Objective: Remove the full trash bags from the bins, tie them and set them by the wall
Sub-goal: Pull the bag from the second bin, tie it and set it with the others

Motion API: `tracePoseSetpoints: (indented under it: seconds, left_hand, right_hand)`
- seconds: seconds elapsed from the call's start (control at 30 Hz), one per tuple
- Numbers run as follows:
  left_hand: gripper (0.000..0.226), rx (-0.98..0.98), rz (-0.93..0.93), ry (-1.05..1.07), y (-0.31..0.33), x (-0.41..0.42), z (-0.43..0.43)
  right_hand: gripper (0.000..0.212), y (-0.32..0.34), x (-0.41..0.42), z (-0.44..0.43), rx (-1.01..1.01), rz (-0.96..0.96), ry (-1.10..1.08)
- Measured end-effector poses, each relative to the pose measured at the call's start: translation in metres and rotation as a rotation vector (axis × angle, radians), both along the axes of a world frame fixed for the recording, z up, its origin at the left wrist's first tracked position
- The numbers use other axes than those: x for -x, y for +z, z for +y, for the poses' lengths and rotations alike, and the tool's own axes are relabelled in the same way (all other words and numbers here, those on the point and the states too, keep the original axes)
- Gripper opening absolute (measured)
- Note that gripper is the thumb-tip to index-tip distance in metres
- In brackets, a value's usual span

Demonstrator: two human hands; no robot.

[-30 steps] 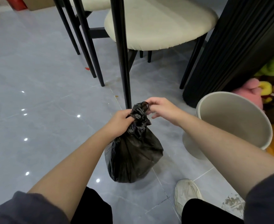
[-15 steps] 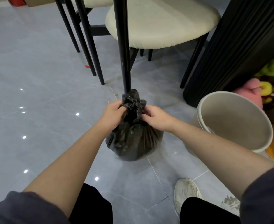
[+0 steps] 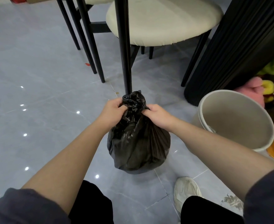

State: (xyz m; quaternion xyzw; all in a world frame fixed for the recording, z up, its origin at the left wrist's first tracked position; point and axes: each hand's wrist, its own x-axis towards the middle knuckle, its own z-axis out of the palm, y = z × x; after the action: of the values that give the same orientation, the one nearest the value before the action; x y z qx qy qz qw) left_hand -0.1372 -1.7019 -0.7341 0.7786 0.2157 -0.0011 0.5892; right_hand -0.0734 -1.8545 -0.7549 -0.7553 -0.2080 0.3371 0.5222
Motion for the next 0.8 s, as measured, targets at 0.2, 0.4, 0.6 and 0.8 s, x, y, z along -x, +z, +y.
tracePoseSetpoints:
  seconds: [0.2, 0.4, 0.6, 0.8]
  left_hand:
    - [0.024, 0.009, -0.068, -0.004, 0.004, 0.000, 0.000]
    - [0.021, 0.021, -0.087, 0.051, 0.002, 0.001, 0.003]
    - [0.018, 0.239, -0.058, 0.081, 0.002, 0.000, -0.001]
    - [0.017, 0.177, -0.003, 0.043, 0.001, 0.009, 0.012]
  right_hand:
    - [0.029, 0.007, 0.013, 0.011, 0.029, 0.037, -0.074]
    - [0.031, 0.005, 0.017, 0.008, 0.069, 0.271, 0.135]
    - [0.014, -0.005, 0.021, 0.010, -0.005, 0.315, 0.027]
    - [0.014, 0.000, 0.022, 0.019, -0.043, 0.418, -0.174]
